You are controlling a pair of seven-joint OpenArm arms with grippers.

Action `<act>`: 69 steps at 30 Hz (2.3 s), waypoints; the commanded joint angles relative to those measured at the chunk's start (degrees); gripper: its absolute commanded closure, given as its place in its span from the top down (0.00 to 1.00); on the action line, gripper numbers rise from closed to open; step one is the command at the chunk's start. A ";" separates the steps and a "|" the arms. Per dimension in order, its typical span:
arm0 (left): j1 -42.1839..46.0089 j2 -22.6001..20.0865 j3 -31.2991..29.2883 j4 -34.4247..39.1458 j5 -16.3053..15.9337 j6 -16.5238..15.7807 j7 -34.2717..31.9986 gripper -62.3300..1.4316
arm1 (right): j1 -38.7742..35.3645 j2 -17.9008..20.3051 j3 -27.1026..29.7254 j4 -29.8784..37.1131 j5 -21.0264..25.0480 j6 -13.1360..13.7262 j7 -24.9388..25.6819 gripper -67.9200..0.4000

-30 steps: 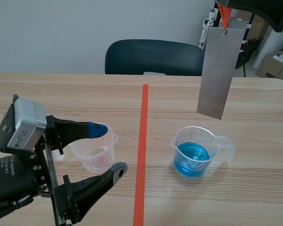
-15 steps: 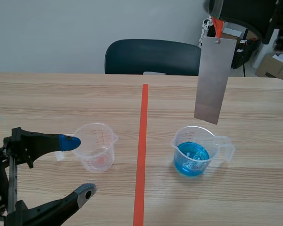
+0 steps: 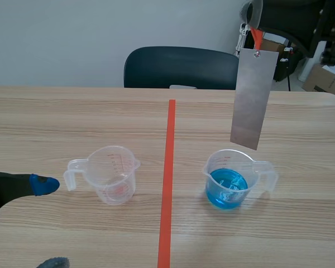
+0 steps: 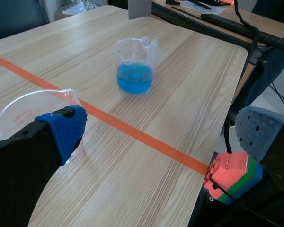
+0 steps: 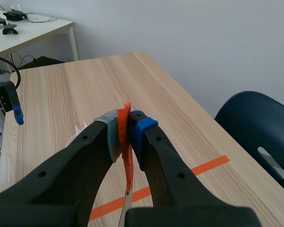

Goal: Do the redox reaction experiment. lower the plate into the blue solution

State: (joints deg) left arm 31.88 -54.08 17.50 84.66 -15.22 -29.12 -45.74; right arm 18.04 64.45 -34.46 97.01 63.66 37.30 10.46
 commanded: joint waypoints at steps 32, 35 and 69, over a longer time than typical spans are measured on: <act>10.32 -3.28 -12.20 0.96 -0.52 -0.17 -9.18 1.00 | -1.25 -4.81 0.79 -6.05 -5.29 0.68 2.40 0.00; 10.29 -3.28 -12.26 0.96 0.26 -0.17 -11.61 1.00 | -1.25 -5.55 0.79 -6.71 -5.88 1.36 2.62 0.00; 10.16 -3.28 -12.44 1.07 1.38 0.00 -11.45 1.00 | -5.22 -11.61 0.79 -7.48 -12.31 1.73 3.19 0.00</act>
State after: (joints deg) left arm 42.19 -57.45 5.80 84.68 -13.45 -29.04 -56.40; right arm 12.27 52.75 -34.46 89.56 50.52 38.81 12.64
